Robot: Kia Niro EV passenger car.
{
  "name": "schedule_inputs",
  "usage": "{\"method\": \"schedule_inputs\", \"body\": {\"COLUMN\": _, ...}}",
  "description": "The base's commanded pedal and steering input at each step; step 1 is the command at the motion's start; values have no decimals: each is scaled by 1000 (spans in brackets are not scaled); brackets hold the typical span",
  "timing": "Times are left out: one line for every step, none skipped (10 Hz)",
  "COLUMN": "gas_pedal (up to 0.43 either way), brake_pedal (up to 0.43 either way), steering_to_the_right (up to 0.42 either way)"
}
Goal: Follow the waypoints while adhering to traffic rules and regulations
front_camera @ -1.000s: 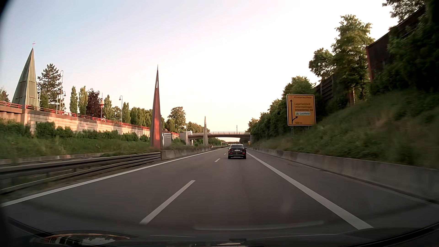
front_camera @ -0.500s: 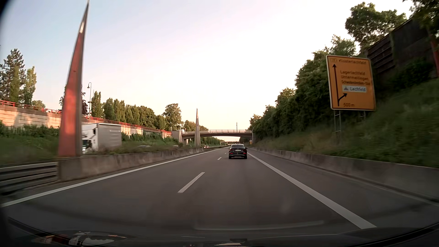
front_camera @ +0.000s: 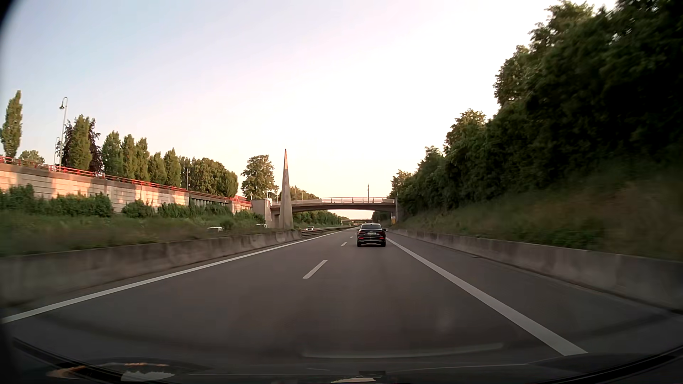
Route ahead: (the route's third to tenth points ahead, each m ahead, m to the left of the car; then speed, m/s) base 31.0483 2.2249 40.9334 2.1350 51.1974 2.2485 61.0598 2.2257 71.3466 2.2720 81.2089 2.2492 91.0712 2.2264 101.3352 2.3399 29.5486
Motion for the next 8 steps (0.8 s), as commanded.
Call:
{"method": "schedule_inputs", "body": {"gas_pedal": 240, "brake_pedal": 18, "steering_to_the_right": 0}}
{"method": "schedule_inputs", "body": {"gas_pedal": 248, "brake_pedal": 18, "steering_to_the_right": 0}}
{"method": "schedule_inputs", "body": {"gas_pedal": 248, "brake_pedal": 18, "steering_to_the_right": 0}}
{"method": "schedule_inputs", "body": {"gas_pedal": 248, "brake_pedal": 18, "steering_to_the_right": 0}}
{"method": "schedule_inputs", "body": {"gas_pedal": 248, "brake_pedal": 18, "steering_to_the_right": 0}}
{"method": "schedule_inputs", "body": {"gas_pedal": 248, "brake_pedal": 18, "steering_to_the_right": 0}}
{"method": "schedule_inputs", "body": {"gas_pedal": 248, "brake_pedal": 18, "steering_to_the_right": 0}}
{"method": "schedule_inputs", "body": {"gas_pedal": 260, "brake_pedal": 18, "steering_to_the_right": 0}}
